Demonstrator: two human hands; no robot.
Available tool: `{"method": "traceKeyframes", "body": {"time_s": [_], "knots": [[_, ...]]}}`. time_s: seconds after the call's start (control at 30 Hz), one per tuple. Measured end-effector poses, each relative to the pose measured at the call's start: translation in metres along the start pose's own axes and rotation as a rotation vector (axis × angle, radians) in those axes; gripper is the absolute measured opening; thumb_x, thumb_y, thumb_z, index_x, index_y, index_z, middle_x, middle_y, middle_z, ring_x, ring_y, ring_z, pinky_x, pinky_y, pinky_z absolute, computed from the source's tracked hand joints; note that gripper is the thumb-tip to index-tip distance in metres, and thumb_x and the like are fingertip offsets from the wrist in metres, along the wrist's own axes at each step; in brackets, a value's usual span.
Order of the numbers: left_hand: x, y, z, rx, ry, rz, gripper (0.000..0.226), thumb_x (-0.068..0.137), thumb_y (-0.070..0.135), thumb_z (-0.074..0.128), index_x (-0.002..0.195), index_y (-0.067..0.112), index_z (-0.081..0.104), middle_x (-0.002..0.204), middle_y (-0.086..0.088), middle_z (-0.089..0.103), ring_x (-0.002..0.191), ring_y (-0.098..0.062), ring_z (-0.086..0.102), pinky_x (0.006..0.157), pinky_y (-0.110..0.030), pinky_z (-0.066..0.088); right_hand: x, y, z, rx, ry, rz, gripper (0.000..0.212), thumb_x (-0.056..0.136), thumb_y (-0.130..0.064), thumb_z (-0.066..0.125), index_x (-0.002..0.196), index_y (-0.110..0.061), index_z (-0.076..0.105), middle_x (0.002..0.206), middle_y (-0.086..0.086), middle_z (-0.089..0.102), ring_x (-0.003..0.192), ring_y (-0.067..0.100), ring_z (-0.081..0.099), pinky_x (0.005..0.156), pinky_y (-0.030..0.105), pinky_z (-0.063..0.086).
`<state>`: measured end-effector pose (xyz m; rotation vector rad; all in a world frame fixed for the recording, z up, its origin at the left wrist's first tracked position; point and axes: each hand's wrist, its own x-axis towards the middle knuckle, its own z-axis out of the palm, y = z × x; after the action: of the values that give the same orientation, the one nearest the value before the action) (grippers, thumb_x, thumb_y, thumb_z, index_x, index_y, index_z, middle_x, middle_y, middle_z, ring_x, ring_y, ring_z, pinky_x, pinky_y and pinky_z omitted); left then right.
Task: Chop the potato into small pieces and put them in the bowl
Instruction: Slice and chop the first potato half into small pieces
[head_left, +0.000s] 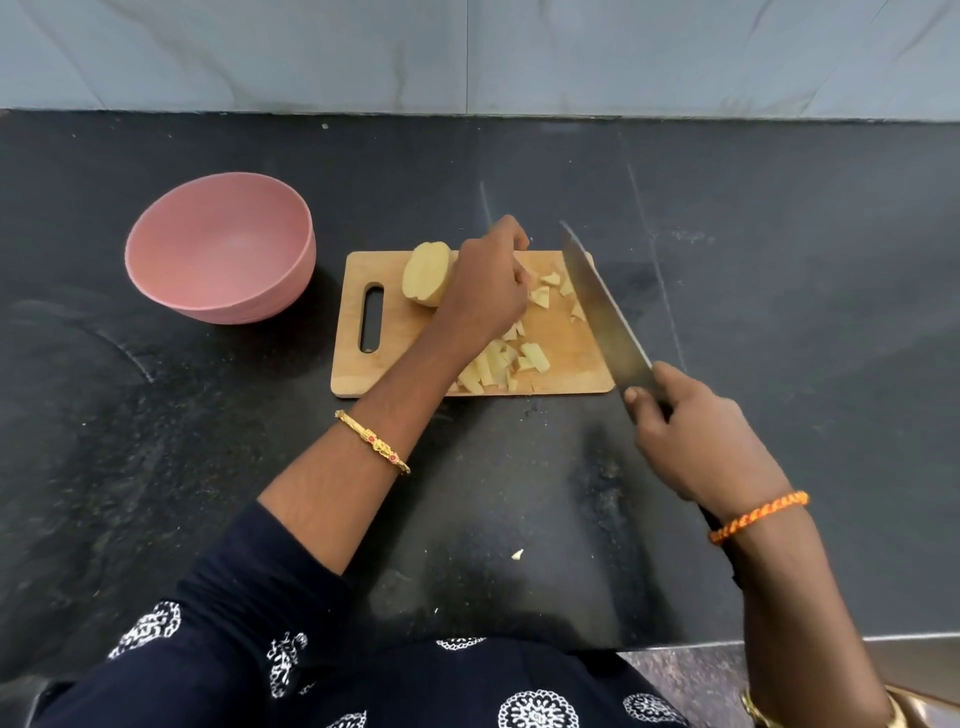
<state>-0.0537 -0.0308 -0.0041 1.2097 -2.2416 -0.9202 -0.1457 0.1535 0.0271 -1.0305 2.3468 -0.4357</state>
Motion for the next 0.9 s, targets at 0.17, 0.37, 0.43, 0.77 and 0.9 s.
{"method": "traceKeyframes", "body": {"time_s": [0.17,0.37,0.43,0.77,0.9], "knots": [[0.005,-0.003,-0.014,-0.067,0.009,0.016,0.029,0.079,0.003,0.07,0.106,0.009,0.06,0.075,-0.002,0.072,0.066,0.004,0.063,0.065,-0.001,0.043,0.022,0.007,-0.005,-0.043,0.015,0.086,0.016,0.094,-0.026,0.043,0.087,-0.014,0.05,0.077,0.014,0.056,0.072,0.037,0.059,0.07,0.045,0.055],[0.007,-0.013,-0.037,-0.235,0.166,-0.052,0.012,0.082,0.012,0.069,0.093,0.012,0.065,0.076,0.0,0.069,0.067,-0.005,0.068,0.067,-0.015,0.055,0.015,-0.002,0.004,-0.155,-0.037,-0.033,0.014,0.095,-0.025,0.041,0.098,-0.018,0.054,0.084,0.013,0.06,0.077,0.035,0.059,0.073,0.04,0.053],[0.006,-0.015,-0.043,-0.276,0.217,-0.081,0.006,0.085,0.013,0.066,0.091,0.013,0.067,0.078,0.001,0.068,0.067,-0.008,0.068,0.069,-0.02,0.057,0.01,-0.004,0.009,-0.17,-0.073,-0.089,0.012,0.096,-0.026,0.04,0.097,-0.022,0.052,0.081,0.012,0.06,0.074,0.033,0.059,0.068,0.038,0.052],[-0.005,-0.05,-0.048,0.097,0.264,-0.232,0.033,0.082,0.038,0.065,0.111,0.024,0.063,0.117,0.002,0.058,0.118,-0.022,0.044,0.095,-0.041,0.04,0.029,-0.005,0.003,-0.159,0.014,-0.052,0.015,0.095,-0.025,0.042,0.085,-0.017,0.051,0.083,0.013,0.06,0.077,0.034,0.058,0.072,0.04,0.052],[-0.002,-0.048,-0.047,0.052,0.19,-0.179,0.032,0.084,0.04,0.062,0.111,0.024,0.063,0.114,0.005,0.058,0.112,-0.017,0.05,0.097,-0.046,0.042,0.023,-0.005,0.008,-0.224,-0.045,-0.131,0.012,0.095,-0.026,0.041,0.095,-0.022,0.052,0.083,0.011,0.061,0.075,0.034,0.06,0.073,0.044,0.055]]}}
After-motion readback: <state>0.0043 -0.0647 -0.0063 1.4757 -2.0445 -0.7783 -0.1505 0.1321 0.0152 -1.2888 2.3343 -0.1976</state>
